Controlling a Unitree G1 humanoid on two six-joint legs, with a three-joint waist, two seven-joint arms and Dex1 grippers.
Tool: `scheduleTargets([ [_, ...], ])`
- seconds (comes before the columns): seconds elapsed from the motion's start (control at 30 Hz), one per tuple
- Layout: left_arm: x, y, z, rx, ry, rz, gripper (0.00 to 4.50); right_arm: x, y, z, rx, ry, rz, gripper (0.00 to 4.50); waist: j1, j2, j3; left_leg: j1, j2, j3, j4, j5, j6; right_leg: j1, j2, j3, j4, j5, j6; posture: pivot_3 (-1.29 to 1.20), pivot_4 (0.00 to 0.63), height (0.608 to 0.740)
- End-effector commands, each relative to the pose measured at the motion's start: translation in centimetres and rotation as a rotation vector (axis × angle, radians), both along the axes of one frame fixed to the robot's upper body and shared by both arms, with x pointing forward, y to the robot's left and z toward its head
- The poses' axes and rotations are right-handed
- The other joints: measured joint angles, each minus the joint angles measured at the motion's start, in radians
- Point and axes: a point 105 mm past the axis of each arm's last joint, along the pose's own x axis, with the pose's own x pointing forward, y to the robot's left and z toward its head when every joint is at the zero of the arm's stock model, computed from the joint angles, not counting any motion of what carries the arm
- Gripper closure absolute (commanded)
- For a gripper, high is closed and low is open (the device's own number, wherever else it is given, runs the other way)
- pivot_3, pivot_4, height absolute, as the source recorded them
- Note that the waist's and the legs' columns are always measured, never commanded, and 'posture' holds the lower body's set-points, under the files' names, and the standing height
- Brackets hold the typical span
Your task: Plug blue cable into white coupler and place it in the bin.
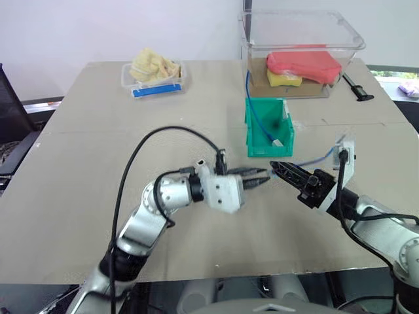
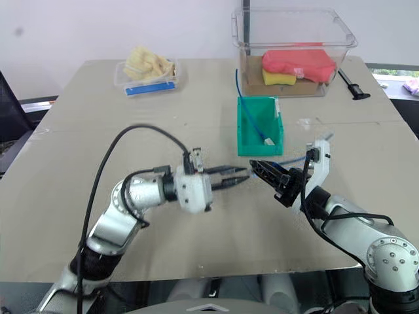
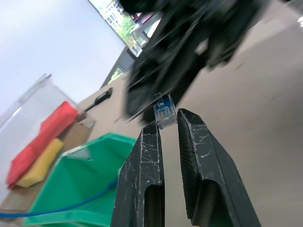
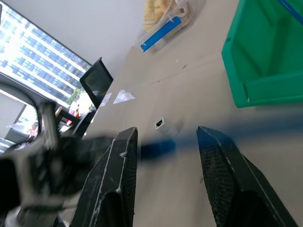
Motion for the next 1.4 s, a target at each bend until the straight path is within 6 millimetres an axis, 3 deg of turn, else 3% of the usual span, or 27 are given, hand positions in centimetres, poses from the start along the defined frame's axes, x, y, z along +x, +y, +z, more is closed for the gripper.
scheduleTargets([
  [0.03,1.5,0.9,0.0,-0.025,-0.006,-0.004,4.5,-0.8,0.4,1.1,0.035,-0.027,0.031,2.67,-0.01,0.0,0.0,0.001,0.0,0.001,-0.001,0.0,0.0,0.0,0.0,0.001,0.0,0.0,0.0,0.0,0.15,0.74],
  [0.33,0.1,0.6,-0.6,-0.044,-0.032,-0.065,4.5,-0.2,0.8,1.8,0.088,-0.035,0.024,2.67,-0.007,0.0,0.0,-0.003,0.0,-0.002,-0.002,0.0,0.0,-0.004,-0.001,0.004,-0.002,0.002,-0.004,0.0,0.15,0.74],
  [0.73,-1.3,0.5,-0.8,-0.065,-0.014,-0.087,4.5,1.4,1.6,0.8,0.06,0.001,-0.01,2.67,-0.007,0.0,0.0,-0.002,0.001,-0.002,-0.001,0.0,0.0,-0.003,0.0,0.003,-0.001,0.002,-0.004,0.0,0.15,0.74],
  [1.0,-0.4,0.4,0.2,-0.08,-0.014,-0.056,4.5,0.4,1.7,0.6,0.057,0.026,0.037,2.67,-0.005,0.0,0.0,-0.003,0.0,-0.003,-0.001,0.0,0.0,-0.003,-0.001,0.003,-0.001,0.002,-0.004,0.0,0.15,0.74],
  [1.4,0.2,0.3,1.0,-0.108,-0.006,-0.061,4.5,-0.3,0.9,1.3,0.198,0.074,0.017,2.67,-0.007,0.0,0.0,-0.003,0.0,-0.002,-0.001,0.0,0.0,-0.003,-0.001,0.003,-0.001,0.002,-0.004,0.0,0.15,0.74],
])
